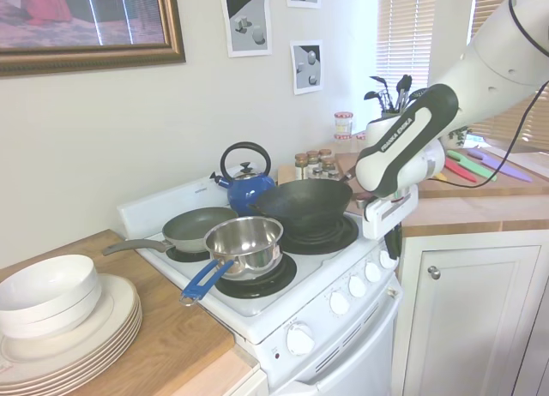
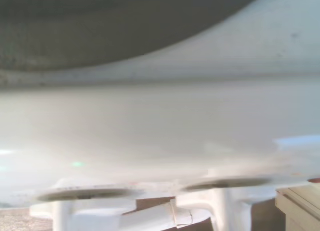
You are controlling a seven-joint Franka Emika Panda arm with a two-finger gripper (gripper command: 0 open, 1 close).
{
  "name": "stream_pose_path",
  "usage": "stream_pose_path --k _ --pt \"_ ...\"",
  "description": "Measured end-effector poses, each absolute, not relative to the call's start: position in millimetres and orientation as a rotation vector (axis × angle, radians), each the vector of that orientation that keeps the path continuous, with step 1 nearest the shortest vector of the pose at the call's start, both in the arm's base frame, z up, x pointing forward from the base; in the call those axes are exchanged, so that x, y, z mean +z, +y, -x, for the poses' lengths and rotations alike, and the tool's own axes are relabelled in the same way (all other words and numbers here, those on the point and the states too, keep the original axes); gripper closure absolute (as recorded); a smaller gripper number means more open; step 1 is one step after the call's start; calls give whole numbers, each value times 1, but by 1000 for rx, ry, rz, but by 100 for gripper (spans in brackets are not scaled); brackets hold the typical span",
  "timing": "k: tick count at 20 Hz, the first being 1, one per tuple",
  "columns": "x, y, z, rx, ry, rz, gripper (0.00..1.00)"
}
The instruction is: Turn on the stove on the bottom right
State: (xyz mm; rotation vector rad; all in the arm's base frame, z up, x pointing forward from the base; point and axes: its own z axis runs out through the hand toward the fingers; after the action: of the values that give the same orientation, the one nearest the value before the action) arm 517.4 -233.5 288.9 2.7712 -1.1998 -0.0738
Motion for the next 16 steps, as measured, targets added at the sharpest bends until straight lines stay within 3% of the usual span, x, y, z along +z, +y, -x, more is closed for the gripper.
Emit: stream_pose_path --k 16 --pt "308 -239 -528 -50 -1234 -2772 100"
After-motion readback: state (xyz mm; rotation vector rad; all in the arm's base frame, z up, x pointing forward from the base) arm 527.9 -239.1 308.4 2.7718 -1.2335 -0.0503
